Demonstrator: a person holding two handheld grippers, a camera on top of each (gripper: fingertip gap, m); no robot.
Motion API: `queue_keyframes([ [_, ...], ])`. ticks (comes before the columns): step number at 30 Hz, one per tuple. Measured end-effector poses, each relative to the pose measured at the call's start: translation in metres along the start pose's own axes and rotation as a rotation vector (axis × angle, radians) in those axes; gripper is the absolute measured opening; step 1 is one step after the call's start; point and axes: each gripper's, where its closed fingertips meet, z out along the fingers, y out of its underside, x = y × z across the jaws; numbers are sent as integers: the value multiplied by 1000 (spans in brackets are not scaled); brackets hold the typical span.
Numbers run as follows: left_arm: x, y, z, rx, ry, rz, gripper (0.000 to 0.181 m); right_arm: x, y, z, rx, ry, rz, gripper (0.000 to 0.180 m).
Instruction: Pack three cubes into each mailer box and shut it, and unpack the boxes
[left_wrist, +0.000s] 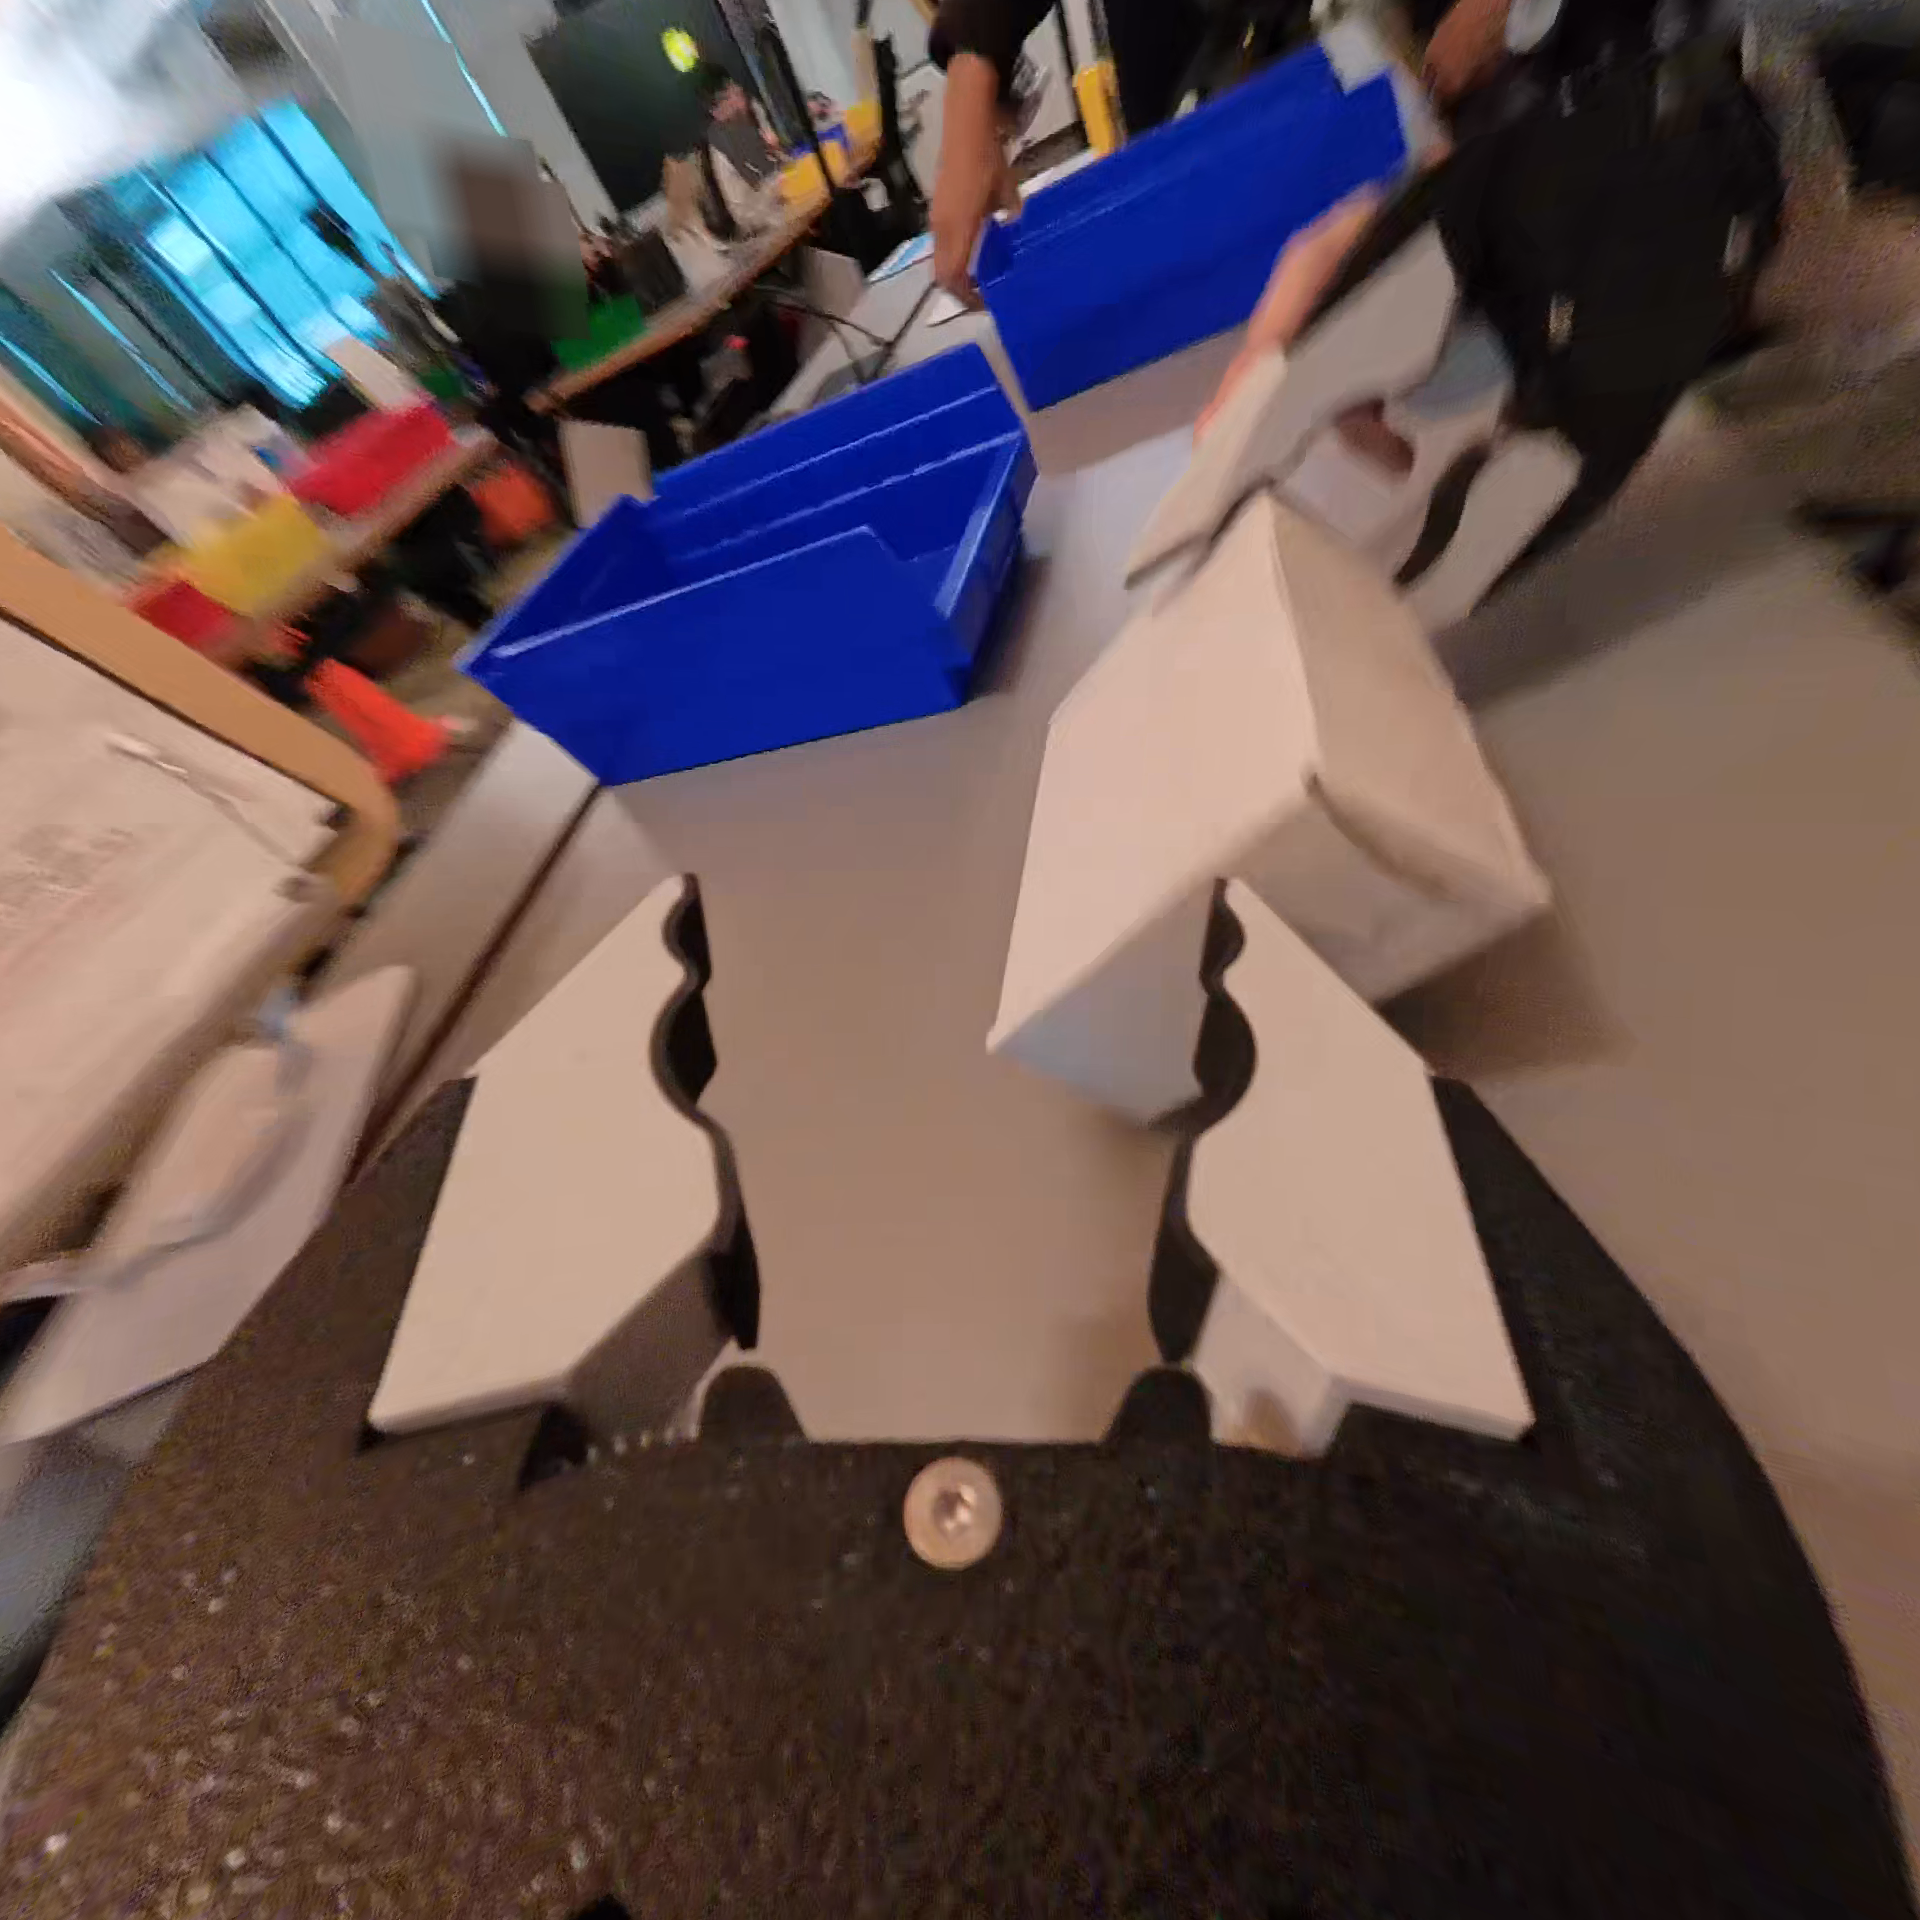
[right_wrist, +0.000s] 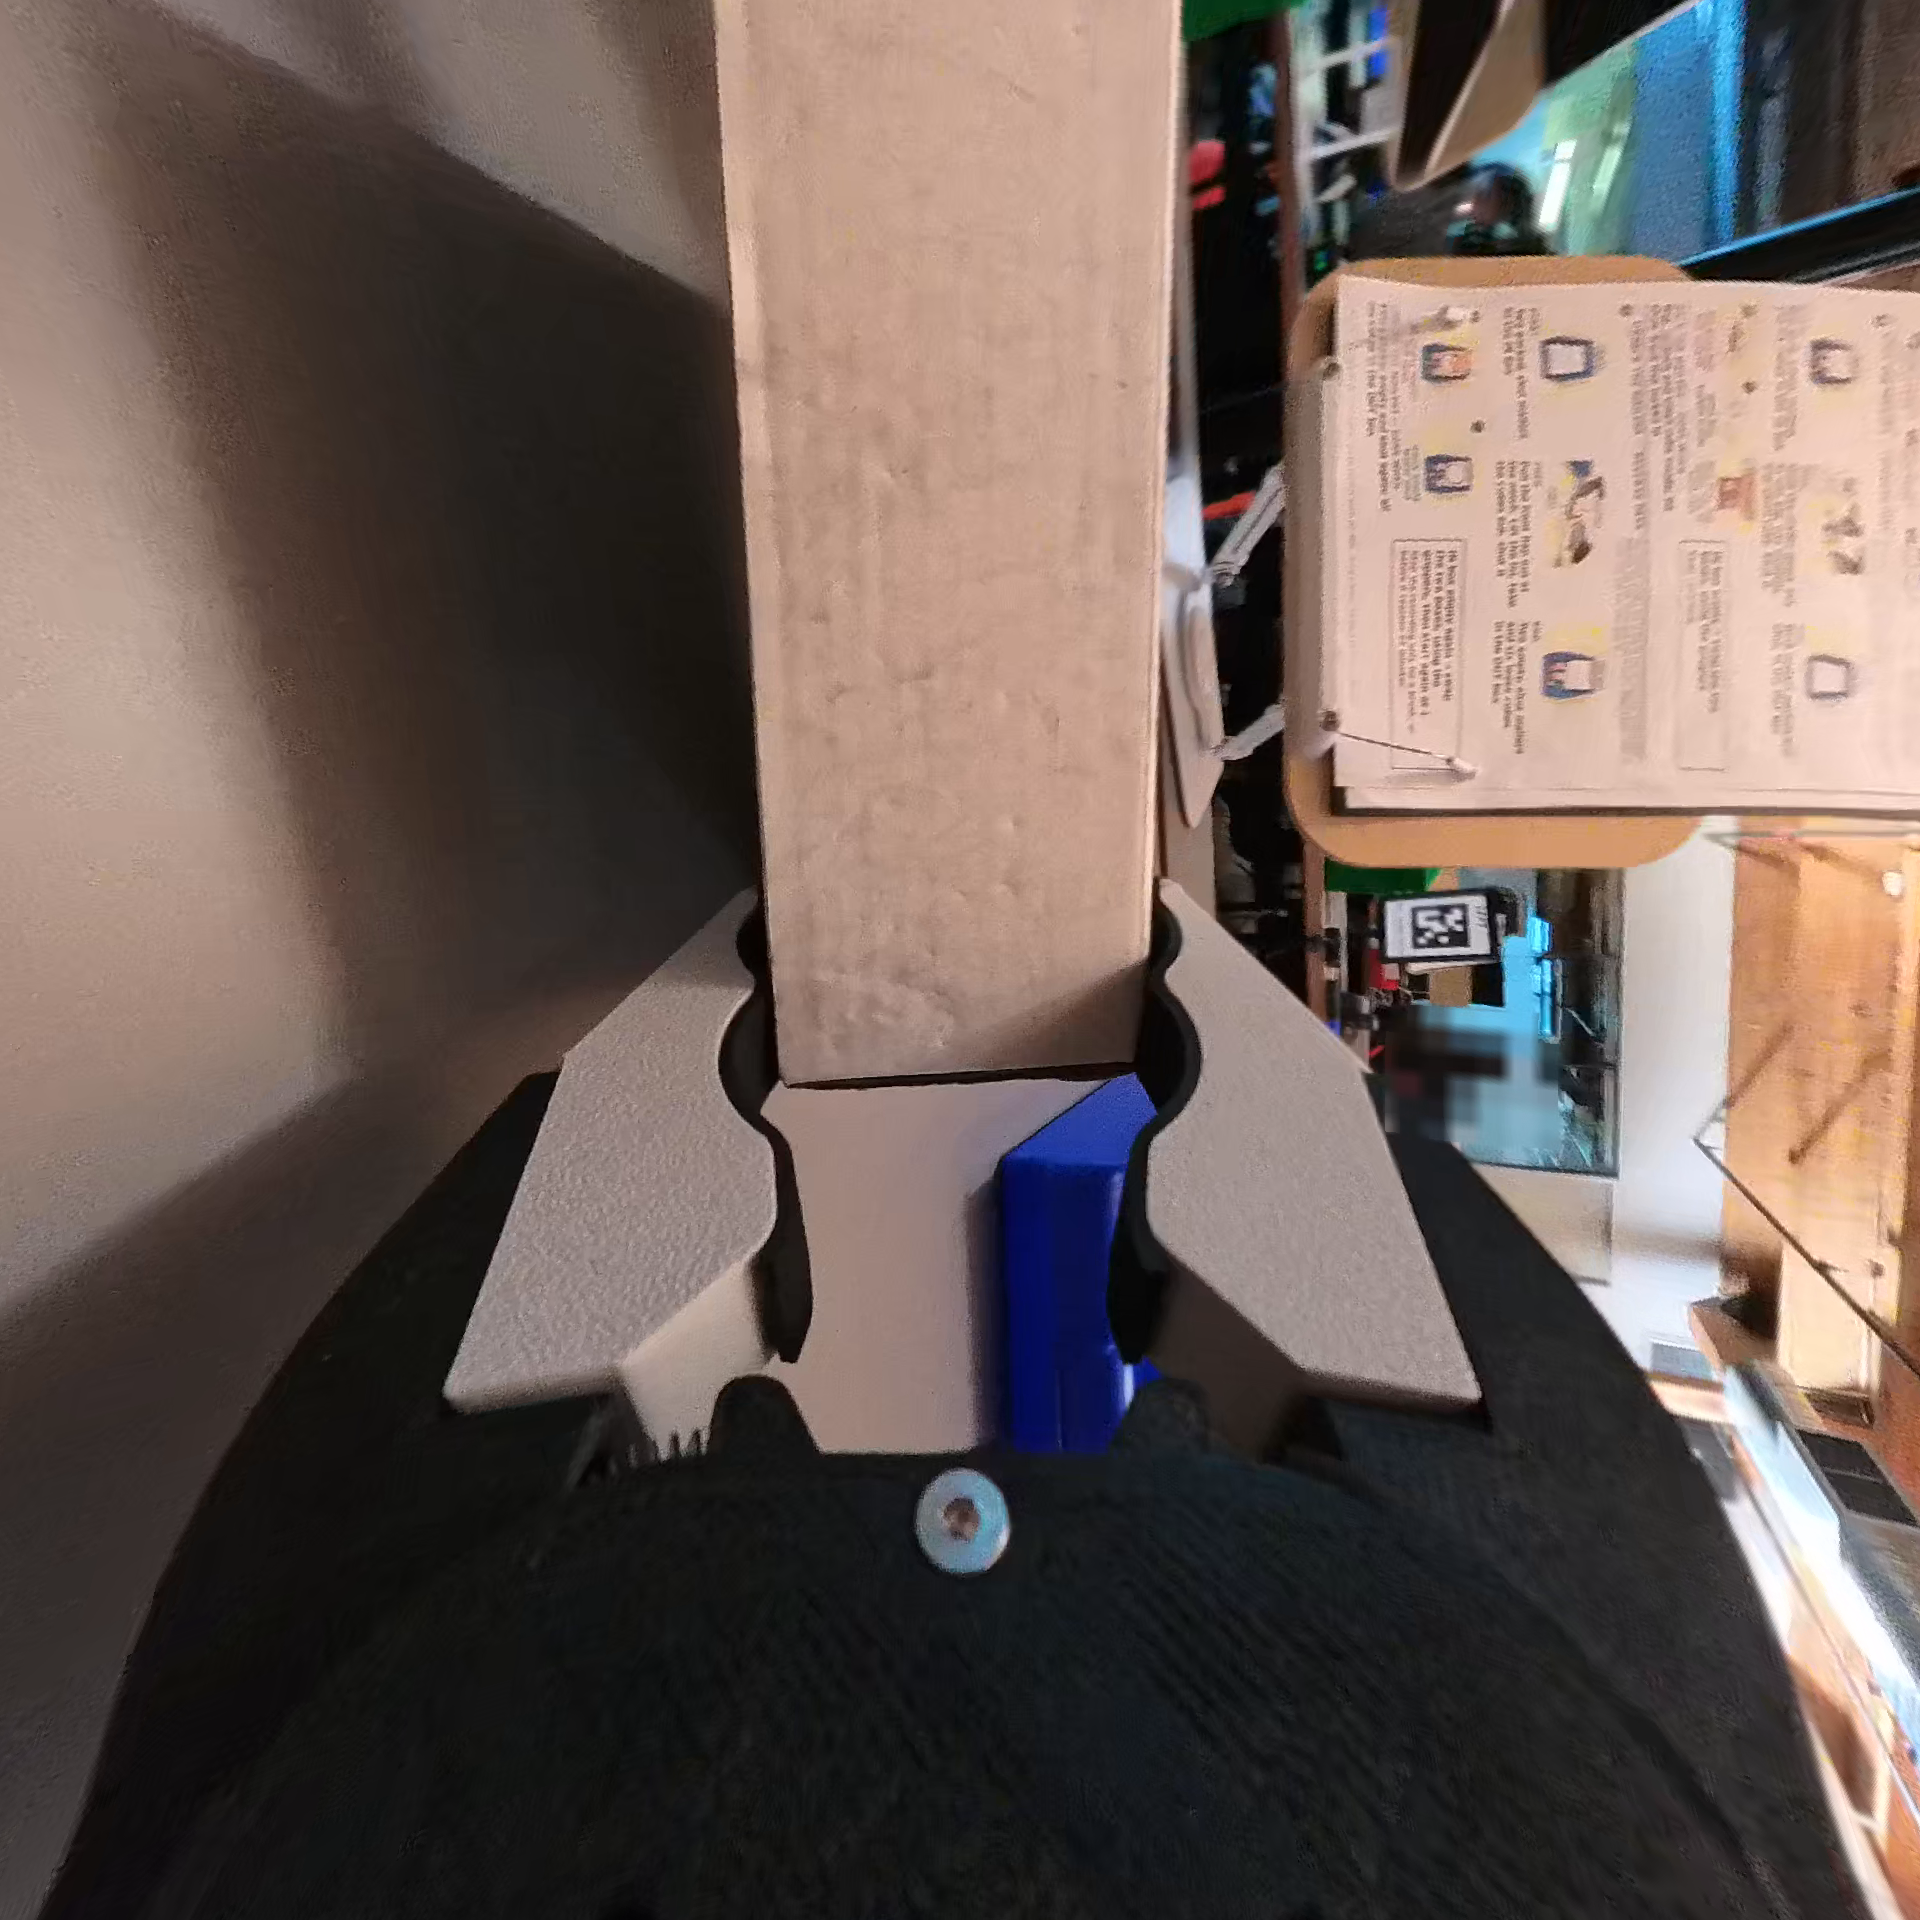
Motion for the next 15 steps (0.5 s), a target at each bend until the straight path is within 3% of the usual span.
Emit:
queue_keyframes([
  [2, 17, 13, -9, -16, -83, 165, 103, -1, 3, -7, 2, -36, -10, 69],
  [6, 55, 43, 2, -112, -52, 287, 113, -1, 7, -11, 27, -62, 7, 69],
  [12, 55, 36, 51, -41, -71, 475, 116, -1, 6, -11, 41, -67, 12, 69],
  [15, 61, 30, 70, 28, -45, 534, 109, -1, 7, -12, 52, -57, 26, 69],
])
